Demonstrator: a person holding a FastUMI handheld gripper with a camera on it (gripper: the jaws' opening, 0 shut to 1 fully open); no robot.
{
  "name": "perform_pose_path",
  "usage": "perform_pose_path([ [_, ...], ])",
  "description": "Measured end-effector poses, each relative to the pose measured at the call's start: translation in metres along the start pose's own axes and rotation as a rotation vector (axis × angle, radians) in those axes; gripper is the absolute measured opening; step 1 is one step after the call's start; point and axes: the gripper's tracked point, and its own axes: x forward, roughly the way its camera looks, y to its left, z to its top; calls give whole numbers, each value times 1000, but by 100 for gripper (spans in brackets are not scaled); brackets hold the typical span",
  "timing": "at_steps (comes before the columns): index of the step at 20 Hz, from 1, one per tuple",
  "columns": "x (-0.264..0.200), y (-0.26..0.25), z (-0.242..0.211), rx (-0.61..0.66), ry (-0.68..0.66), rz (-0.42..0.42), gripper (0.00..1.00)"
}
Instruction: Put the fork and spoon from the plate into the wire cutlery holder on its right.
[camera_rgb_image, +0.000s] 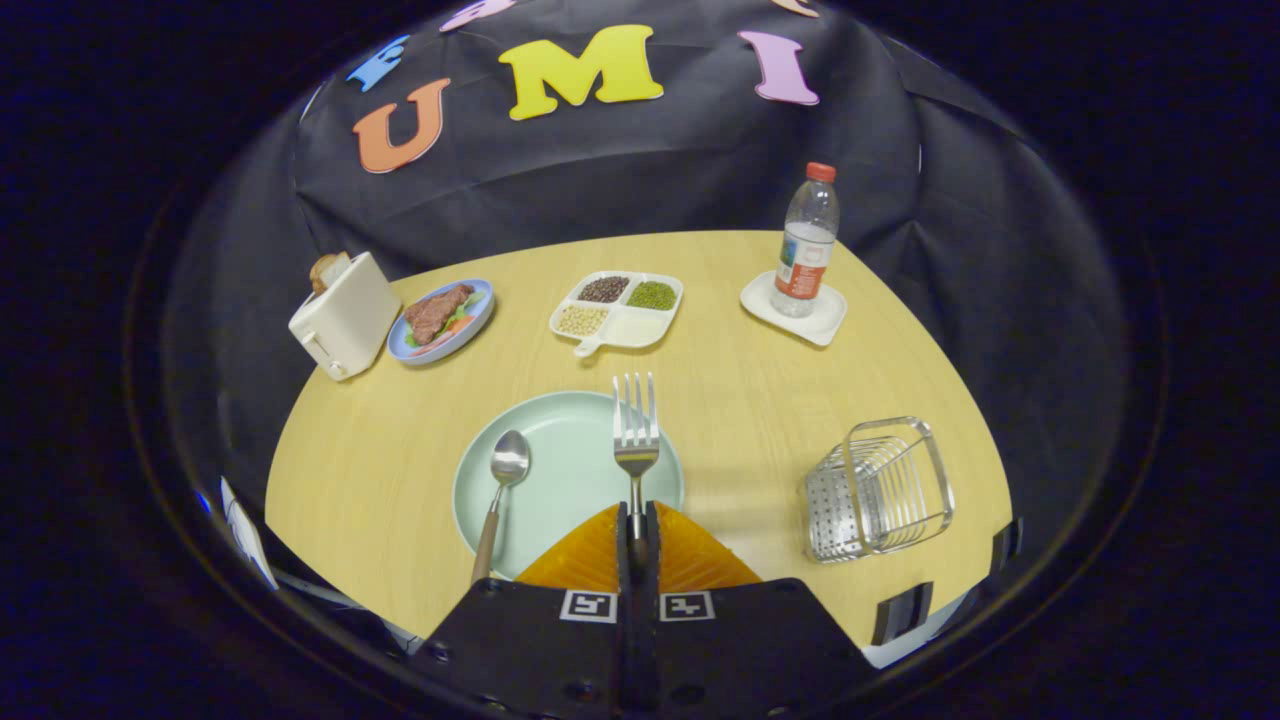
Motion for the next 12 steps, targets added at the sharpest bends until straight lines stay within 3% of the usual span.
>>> perform_pose_path([
  [12,-36,-116,-10,96,-7,-71,1],
])
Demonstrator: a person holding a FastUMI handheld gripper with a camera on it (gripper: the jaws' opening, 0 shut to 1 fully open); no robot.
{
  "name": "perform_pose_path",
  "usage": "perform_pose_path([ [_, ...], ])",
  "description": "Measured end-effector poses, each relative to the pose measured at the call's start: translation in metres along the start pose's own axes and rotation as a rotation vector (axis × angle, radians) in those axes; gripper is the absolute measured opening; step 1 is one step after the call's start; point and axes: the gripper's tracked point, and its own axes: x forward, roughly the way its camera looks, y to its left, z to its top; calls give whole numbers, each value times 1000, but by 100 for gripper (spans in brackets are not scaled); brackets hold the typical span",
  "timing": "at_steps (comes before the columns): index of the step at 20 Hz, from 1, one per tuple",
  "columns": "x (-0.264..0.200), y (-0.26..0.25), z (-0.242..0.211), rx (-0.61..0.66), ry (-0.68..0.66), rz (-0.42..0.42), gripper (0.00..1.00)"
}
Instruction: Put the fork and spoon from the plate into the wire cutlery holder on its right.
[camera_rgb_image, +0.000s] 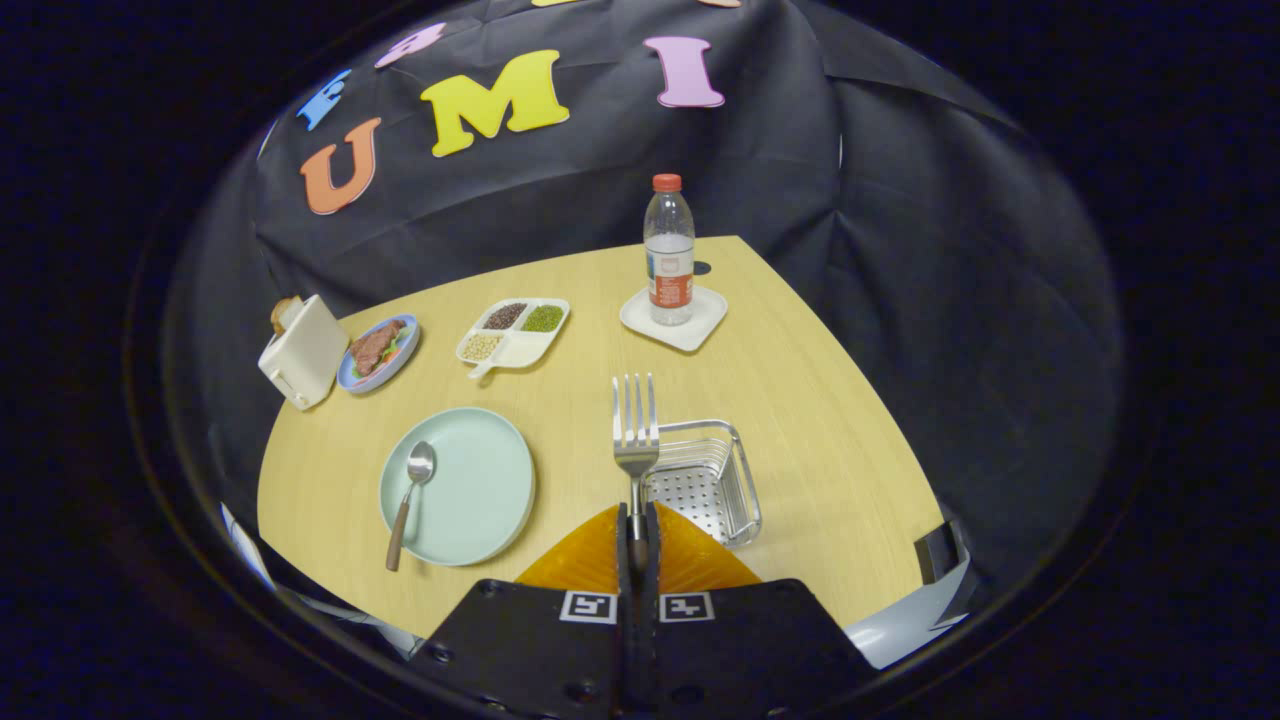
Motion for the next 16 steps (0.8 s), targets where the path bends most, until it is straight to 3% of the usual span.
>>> perform_pose_path([
  [15,-9,-17,-13,16,26,1,2],
  [16,-9,-18,-11,18,17,-5,6],
])
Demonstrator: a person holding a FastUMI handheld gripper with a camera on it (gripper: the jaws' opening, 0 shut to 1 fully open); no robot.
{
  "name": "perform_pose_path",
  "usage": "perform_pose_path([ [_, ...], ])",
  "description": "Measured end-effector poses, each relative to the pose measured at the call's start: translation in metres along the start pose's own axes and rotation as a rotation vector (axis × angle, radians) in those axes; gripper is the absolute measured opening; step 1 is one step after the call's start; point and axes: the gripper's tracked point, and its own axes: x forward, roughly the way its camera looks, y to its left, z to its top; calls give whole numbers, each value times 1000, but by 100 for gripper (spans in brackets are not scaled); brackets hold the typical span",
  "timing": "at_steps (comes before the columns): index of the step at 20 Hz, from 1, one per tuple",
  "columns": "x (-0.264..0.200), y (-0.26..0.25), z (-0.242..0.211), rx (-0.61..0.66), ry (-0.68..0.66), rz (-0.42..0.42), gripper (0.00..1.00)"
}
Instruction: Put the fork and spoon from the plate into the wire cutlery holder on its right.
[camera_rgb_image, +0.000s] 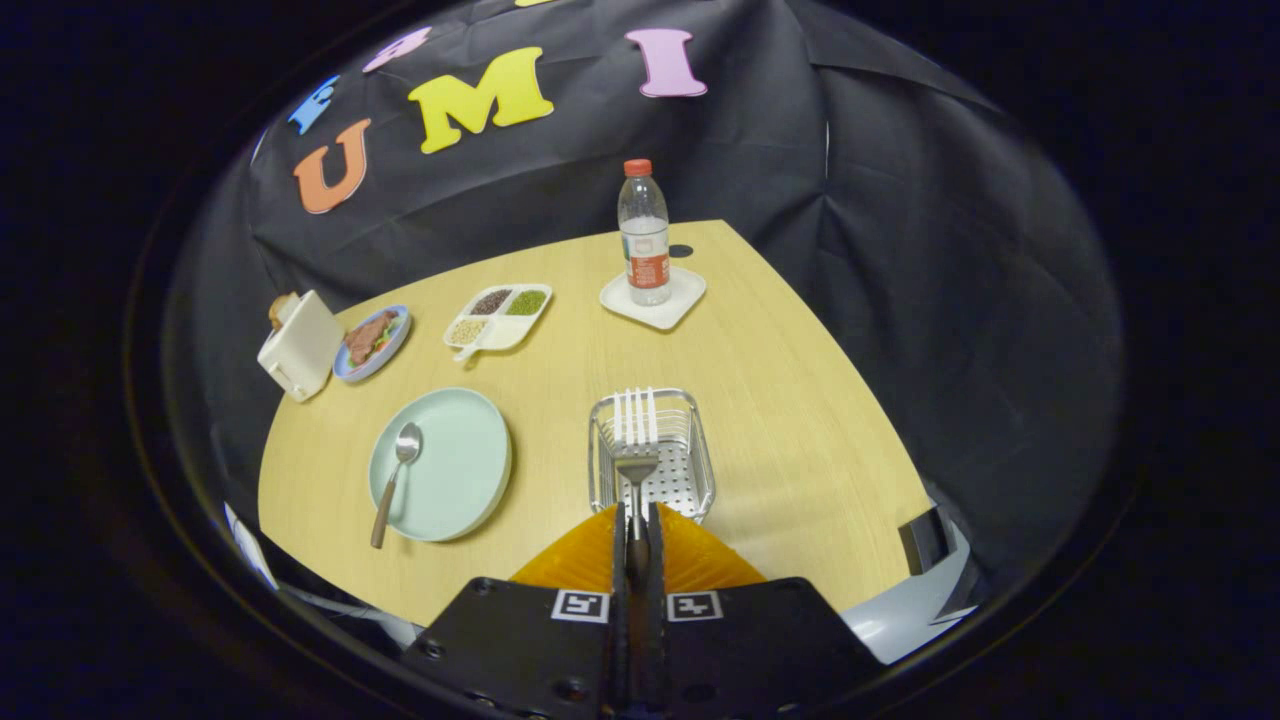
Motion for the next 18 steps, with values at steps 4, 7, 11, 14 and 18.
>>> perform_pose_path([
  [4,-14,2,21,12,-92,-5,49],
  [7,-25,11,34,0,-161,-7,91],
  [11,-41,34,47,-15,-231,7,97],
  [14,-42,60,47,-38,-248,13,97],
  [18,-34,108,38,-71,-228,51,97],
])
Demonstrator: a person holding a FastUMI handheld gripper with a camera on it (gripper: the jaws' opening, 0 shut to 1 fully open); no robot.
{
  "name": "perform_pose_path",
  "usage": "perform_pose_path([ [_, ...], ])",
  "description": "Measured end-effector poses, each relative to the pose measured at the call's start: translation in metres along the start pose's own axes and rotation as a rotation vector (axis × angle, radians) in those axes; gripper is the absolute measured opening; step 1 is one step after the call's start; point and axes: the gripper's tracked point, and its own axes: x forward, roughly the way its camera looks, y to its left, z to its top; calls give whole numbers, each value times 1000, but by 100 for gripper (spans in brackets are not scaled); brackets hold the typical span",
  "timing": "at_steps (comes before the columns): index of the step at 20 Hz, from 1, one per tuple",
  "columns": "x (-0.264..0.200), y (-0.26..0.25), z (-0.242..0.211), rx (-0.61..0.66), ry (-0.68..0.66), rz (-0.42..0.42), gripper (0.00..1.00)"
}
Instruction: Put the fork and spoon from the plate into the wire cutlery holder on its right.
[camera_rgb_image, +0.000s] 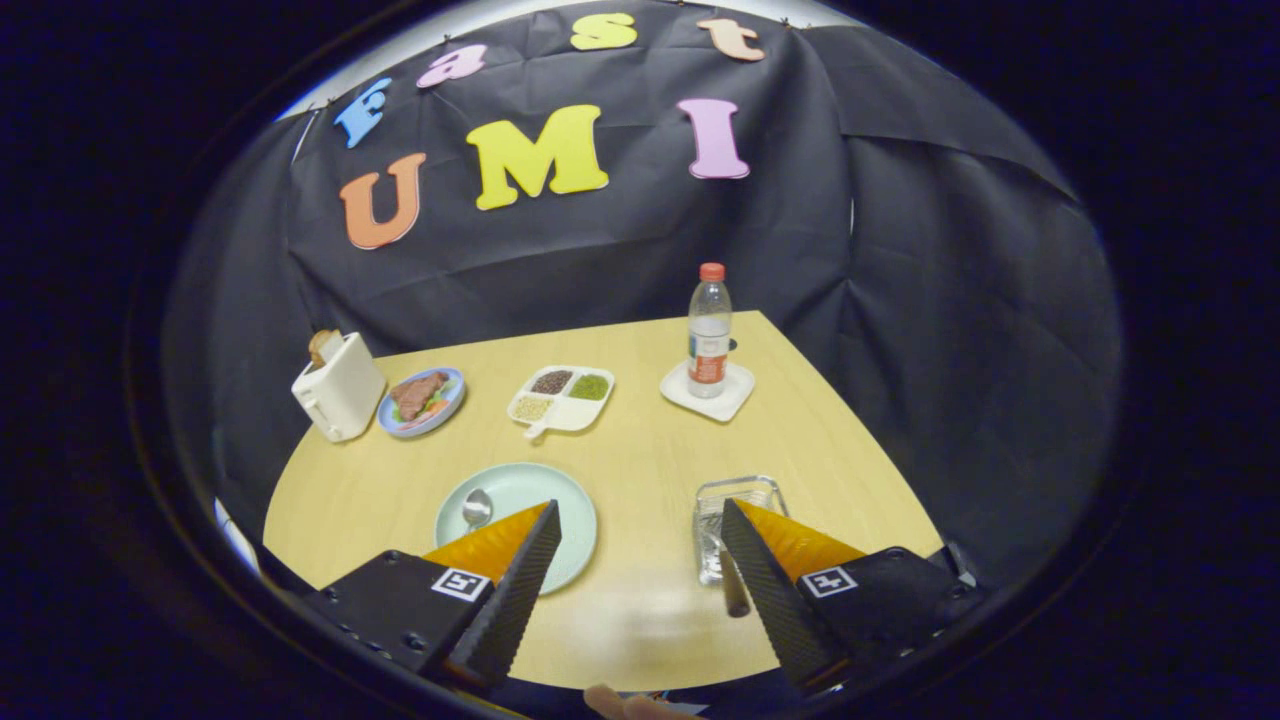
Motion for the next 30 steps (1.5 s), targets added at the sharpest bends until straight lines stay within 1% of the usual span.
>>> perform_pose_path([
  [6,29,84,-25,-47,50,91,97],
  [10,56,124,-51,-67,111,116,97],
  [13,72,143,-67,-75,152,125,97],
  [20,107,161,-106,-45,251,128,96],
  [24,124,158,-116,-35,299,98,91],
  [25,125,159,-117,-33,300,95,86],
  [27,128,161,-120,-40,313,98,80],
  [28,129,161,-129,-43,321,98,77],
  [30,132,163,-132,-45,336,101,66],
])
